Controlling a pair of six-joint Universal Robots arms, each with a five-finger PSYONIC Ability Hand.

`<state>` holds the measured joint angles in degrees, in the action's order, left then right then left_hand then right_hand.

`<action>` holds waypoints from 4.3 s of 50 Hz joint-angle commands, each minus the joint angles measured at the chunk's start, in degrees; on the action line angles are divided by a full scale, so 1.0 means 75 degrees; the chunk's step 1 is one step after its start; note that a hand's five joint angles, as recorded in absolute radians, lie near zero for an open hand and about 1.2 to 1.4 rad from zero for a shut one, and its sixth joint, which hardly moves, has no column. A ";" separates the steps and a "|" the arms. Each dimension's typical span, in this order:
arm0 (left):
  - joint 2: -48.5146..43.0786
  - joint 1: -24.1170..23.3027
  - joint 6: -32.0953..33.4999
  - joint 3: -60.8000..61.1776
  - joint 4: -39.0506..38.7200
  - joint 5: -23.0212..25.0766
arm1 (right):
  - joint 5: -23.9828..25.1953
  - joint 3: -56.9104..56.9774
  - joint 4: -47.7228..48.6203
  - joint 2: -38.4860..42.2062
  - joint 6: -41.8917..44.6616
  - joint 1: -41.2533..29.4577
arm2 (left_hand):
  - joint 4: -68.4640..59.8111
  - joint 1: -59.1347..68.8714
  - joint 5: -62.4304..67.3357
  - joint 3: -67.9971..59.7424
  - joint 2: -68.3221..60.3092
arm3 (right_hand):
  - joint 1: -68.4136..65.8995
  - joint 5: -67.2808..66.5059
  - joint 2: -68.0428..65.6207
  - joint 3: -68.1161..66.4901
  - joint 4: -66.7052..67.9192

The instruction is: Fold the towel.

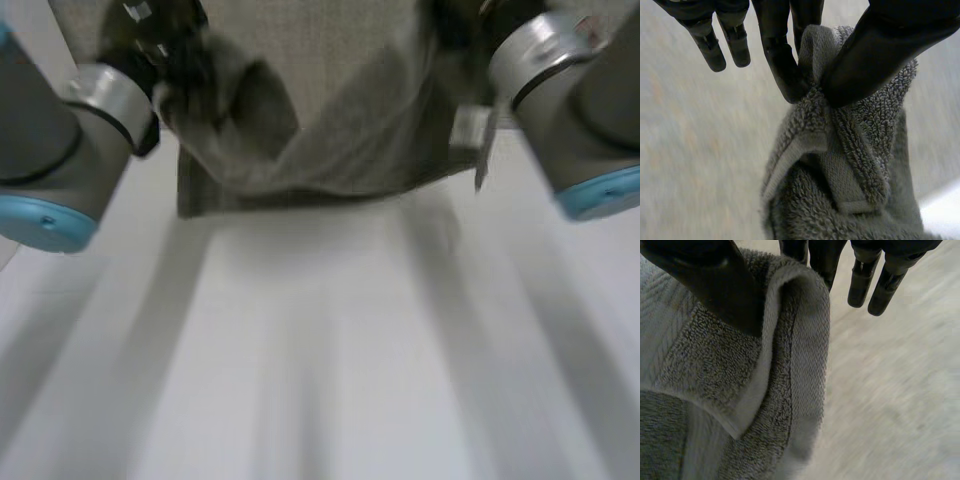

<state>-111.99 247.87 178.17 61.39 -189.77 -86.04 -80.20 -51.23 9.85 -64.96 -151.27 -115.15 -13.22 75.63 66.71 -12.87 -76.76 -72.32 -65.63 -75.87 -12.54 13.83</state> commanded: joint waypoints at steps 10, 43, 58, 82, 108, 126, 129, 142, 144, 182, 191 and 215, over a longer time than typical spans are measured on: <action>0.1434 0.0630 -0.0822 0.3436 -0.0070 0.0609 | 0.2256 -0.2358 -0.1757 -0.0073 0.0161 0.0881 | 0.0429 0.0582 0.0439 0.0382 -0.0431 | -0.0185 0.0257 0.0289 0.0338 -0.0511; 0.1585 0.0423 0.2359 0.4902 0.0787 0.1077 | 0.0510 -0.5870 -0.0553 -0.1404 0.0200 0.0553 | 0.0429 -0.8790 -0.8894 0.0382 0.8940 | 0.9642 0.8750 1.0116 0.0338 -0.0511; 0.0895 -0.0307 0.4778 0.5303 0.0237 0.1136 | 0.0967 -0.7385 0.1604 -0.1150 0.1734 -0.0173 | 0.0429 -0.8745 -0.8888 0.0382 0.8896 | 0.9554 0.8750 1.0028 0.0338 -0.0511; -0.0103 -0.0201 0.6479 0.3767 -0.0268 -0.0563 | 0.0404 -0.5076 0.1195 -0.0503 0.2615 0.0190 | 0.0429 0.0582 0.0439 0.0382 -0.0431 | -0.1025 -0.0583 -0.0550 0.0338 -0.0511; 0.0052 0.0982 0.4208 0.2215 0.1985 0.0632 | 0.2256 -0.1237 -0.3967 0.1102 0.2103 0.1455 | 0.0429 0.0582 0.0439 0.0382 -0.0431 | -0.1025 -0.0583 -0.0550 0.0338 -0.0511; 0.2253 0.1321 -0.0962 0.2897 -0.6771 0.0854 | 0.2380 -0.0690 -0.0045 -0.0760 -0.2425 0.1689 | 0.0429 0.0582 0.0439 0.0382 -0.0431 | -0.1025 -0.0583 -0.0550 0.0338 -0.0511; 0.2229 0.1415 -0.0951 0.3285 -0.6434 0.1111 | 0.3003 -0.1102 -0.0584 -0.0714 -0.2262 0.1760 | 0.0429 0.0582 0.0439 0.0382 -0.0431 | -0.1025 -0.0583 -0.0550 0.0338 -0.0511; 0.1116 0.1650 -0.0928 0.4681 -0.5084 0.3374 | 0.3463 -0.2615 -0.1711 0.0189 0.0118 0.1783 | 0.0429 0.0582 0.0439 0.0382 -0.0431 | -0.1025 -0.0583 -0.0550 0.0338 -0.0511; 0.0928 0.1697 -0.0928 0.4939 -0.5002 0.3609 | 0.3428 -0.3105 -0.1910 0.0585 0.1004 0.1760 | 0.0429 0.0582 0.0439 0.0382 -0.0431 | -0.1025 -0.0583 -0.0550 0.0338 -0.0511; 0.1150 0.1932 0.1979 0.5712 -0.0775 0.3985 | 0.2210 -0.5355 -0.2064 -0.1122 0.0329 0.1748 | 0.0429 -0.7872 -0.8015 0.0382 0.8023 | 0.9642 0.8750 1.0116 0.0338 -0.0511; 0.1373 0.1263 0.1967 0.6006 -0.0315 0.2390 | 0.1283 -0.6260 -0.1465 -0.1440 0.0341 0.1690 | 0.0429 -0.7467 -0.7610 0.0382 0.7617 | 0.9642 0.8750 1.0116 0.0338 -0.0511; -0.0373 -0.0694 0.2025 0.5150 -0.1206 -0.0669 | 0.0591 -0.7244 -0.0036 -0.1112 0.0364 0.1115 | 0.0429 -0.5762 -0.5905 0.0382 0.5913 | 0.8410 0.8750 0.8884 0.0338 -0.0511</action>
<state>-110.47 242.69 193.29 102.26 -199.26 -90.45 -74.43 -104.70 7.19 -73.54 -148.61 -106.66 -13.21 28.19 18.65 -12.87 -28.34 -6.12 -3.46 -4.93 -12.50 13.83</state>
